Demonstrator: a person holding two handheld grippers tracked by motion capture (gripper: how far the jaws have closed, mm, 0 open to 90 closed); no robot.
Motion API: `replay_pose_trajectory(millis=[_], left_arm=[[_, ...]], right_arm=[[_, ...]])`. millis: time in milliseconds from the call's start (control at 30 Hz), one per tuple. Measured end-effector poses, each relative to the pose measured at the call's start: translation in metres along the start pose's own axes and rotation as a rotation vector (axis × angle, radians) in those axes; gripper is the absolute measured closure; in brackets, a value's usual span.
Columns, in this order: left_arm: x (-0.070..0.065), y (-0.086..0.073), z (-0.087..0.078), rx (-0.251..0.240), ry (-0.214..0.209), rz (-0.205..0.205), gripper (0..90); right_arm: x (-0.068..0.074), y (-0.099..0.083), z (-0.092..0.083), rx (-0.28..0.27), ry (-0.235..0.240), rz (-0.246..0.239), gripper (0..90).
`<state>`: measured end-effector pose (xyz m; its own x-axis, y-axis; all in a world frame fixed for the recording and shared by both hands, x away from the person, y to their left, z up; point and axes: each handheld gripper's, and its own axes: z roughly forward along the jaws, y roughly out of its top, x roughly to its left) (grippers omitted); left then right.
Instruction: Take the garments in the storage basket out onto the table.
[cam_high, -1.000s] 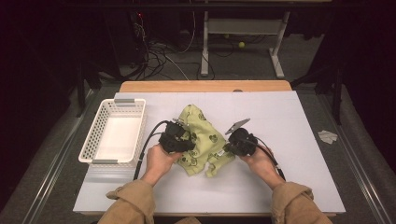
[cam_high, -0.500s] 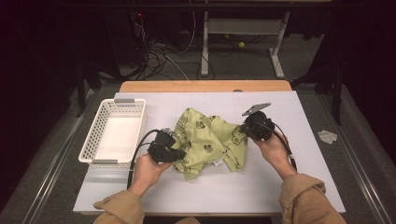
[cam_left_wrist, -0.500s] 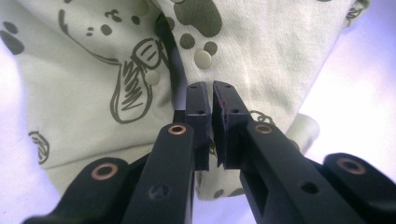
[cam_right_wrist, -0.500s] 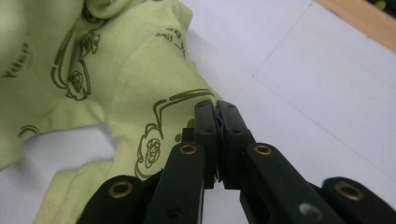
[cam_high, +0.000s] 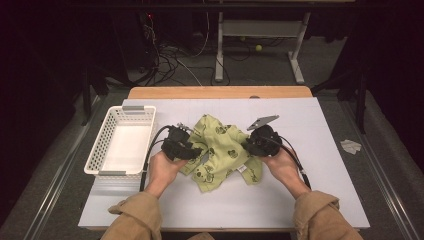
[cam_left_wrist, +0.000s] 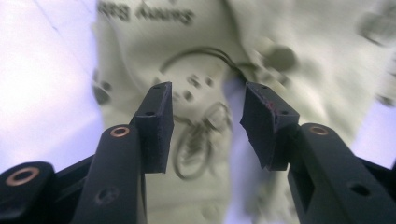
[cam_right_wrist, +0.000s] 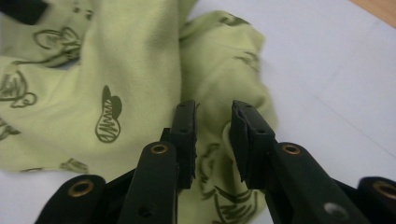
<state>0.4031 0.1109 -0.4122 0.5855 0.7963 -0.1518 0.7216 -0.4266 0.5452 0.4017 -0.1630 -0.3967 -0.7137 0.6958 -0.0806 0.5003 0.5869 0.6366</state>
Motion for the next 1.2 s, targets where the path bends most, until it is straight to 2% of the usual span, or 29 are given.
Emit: replay_pose_trajectory(millis=[100,133,200,233,267,300,333,400,467,567,667,733,767,800,833,867,900,933,1033,1100,1133,1167,1200], left_arm=[[0.007,0.010,0.008,0.009,0.043,-0.030,45.6],[0.011,0.015,0.012,0.008,0.055,-0.050,45.3],[0.014,0.020,0.018,0.023,0.044,-0.062,44.3],[0.014,0.020,0.022,0.036,0.049,-0.058,44.3],[0.014,0.021,0.031,0.073,0.061,-0.040,44.3],[0.014,0.021,0.031,0.073,0.061,-0.040,44.3],[0.015,0.020,0.042,0.116,0.047,-0.047,44.4],[0.016,0.020,0.044,0.115,0.040,-0.057,47.5],[0.017,0.019,0.041,0.125,-0.007,-0.059,60.9],[0.013,0.015,0.039,0.156,-0.010,-0.033,74.6],[0.008,0.004,0.037,0.168,-0.037,-0.023,78.1],[0.003,-0.004,0.032,0.168,-0.061,-0.012,79.1],[0.001,-0.009,0.029,0.169,-0.075,-0.007,79.2],[-0.003,-0.015,0.025,0.173,-0.089,0.004,79.4],[-0.003,-0.015,0.025,0.173,-0.089,0.004,79.3],[-0.007,-0.022,0.020,0.175,-0.104,0.014,79.3],[-0.007,-0.022,0.020,0.175,-0.104,0.014,79.2],[-0.008,-0.025,0.016,0.176,-0.114,0.018,79.0],[-0.013,-0.029,0.008,0.150,-0.123,0.037,77.2],[-0.014,-0.029,0.001,0.110,-0.121,0.035,66.1],[-0.012,-0.025,-0.004,0.065,-0.106,0.026,55.3],[-0.012,-0.025,-0.004,0.065,-0.106,0.026,53.1],[-0.010,-0.023,-0.005,0.045,-0.082,0.029,53.1]], right_arm=[[0.008,0.002,0.006,0.004,0.048,0.000,68.4],[0.013,0.003,0.010,0.016,0.064,-0.014,67.3],[0.019,0.002,0.015,0.036,0.080,-0.025,66.5],[0.023,0.001,0.019,0.050,0.086,-0.040,66.6],[0.026,0.000,0.022,0.057,0.089,-0.044,66.9],[0.029,0.000,0.026,0.067,0.099,-0.049,67.1],[0.032,-0.001,0.029,0.075,0.105,-0.052,67.8],[0.034,-0.002,0.032,0.075,0.112,-0.066,69.1],[0.041,-0.004,0.038,0.093,0.131,-0.075,72.7],[0.046,-0.008,0.043,0.119,0.136,-0.100,74.1],[0.046,-0.009,0.043,0.126,0.134,-0.109,74.0],[0.043,-0.010,0.041,0.125,0.113,-0.114,72.7],[0.040,-0.010,0.039,0.121,0.101,-0.106,72.4],[0.032,-0.010,0.035,0.108,0.078,-0.075,70.5],[0.032,-0.010,0.035,0.108,0.078,-0.075,70.5],[0.026,-0.009,0.035,0.099,0.049,-0.047,66.0],[0.026,-0.009,0.035,0.099,0.049,-0.047,66.0],[0.021,-0.009,0.037,0.100,0.033,-0.027,65.9],[0.021,-0.009,0.041,0.110,0.023,-0.020,65.8],[0.021,-0.010,0.048,0.129,0.014,-0.022,65.7],[0.022,-0.011,0.055,0.160,0.000,-0.026,67.4],[0.022,-0.011,0.055,0.160,0.000,-0.026,67.4],[0.022,-0.011,0.056,0.149,0.002,-0.025,68.8]])
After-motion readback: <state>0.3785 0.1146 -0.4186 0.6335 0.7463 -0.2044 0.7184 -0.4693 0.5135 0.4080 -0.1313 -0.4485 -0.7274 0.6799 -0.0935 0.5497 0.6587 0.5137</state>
